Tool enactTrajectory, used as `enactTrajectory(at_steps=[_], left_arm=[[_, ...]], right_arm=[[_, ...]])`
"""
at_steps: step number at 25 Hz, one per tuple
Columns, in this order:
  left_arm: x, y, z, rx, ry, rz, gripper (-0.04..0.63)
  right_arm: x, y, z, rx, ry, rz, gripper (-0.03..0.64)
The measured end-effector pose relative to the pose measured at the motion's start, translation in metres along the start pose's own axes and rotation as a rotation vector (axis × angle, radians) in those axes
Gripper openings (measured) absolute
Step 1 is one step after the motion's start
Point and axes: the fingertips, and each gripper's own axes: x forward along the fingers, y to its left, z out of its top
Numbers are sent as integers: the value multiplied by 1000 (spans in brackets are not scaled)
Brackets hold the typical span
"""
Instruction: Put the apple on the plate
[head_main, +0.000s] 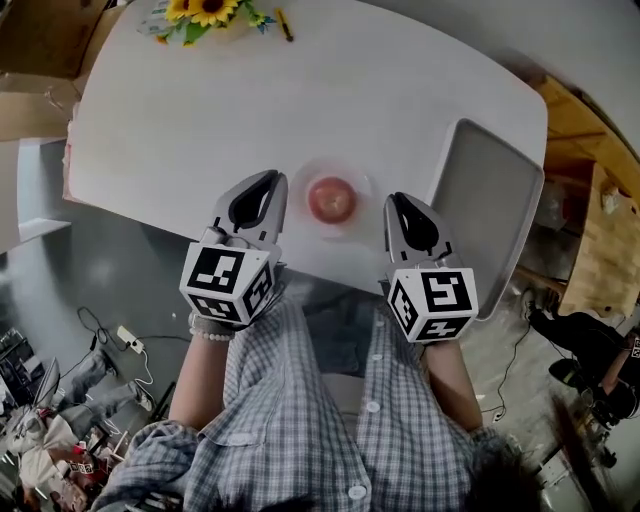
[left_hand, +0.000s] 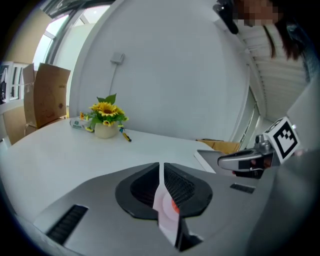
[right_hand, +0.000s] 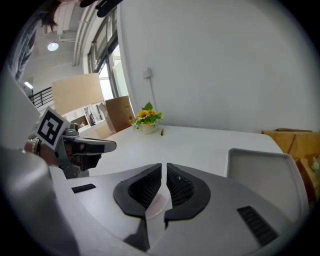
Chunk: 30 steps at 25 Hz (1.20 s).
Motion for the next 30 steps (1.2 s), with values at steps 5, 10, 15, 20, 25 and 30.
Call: enactTrajectory(at_steps=[5,10,15,20,25,30], left_arm=[[19,12,-32,-34,110,-52,64],[31,18,-67,-55,253,-85,98],[38,21,-94,-96,348,-101,98],[43,21,-113,-103,414,-105,98],[47,21,-117,-141,430,-98,97],[48,17,-120,-150,463,-106,85]], right_arm=[[25,-4,-27,79,67,-48,31],[41,-5,-59,250,165,-51,88],[47,-11,-89,329,263,-79,94],[50,-5,-104,375,313,-49,94],[55,-5,-111,355,340,-33,94],[56,-3,-112,342,352,-14,92]])
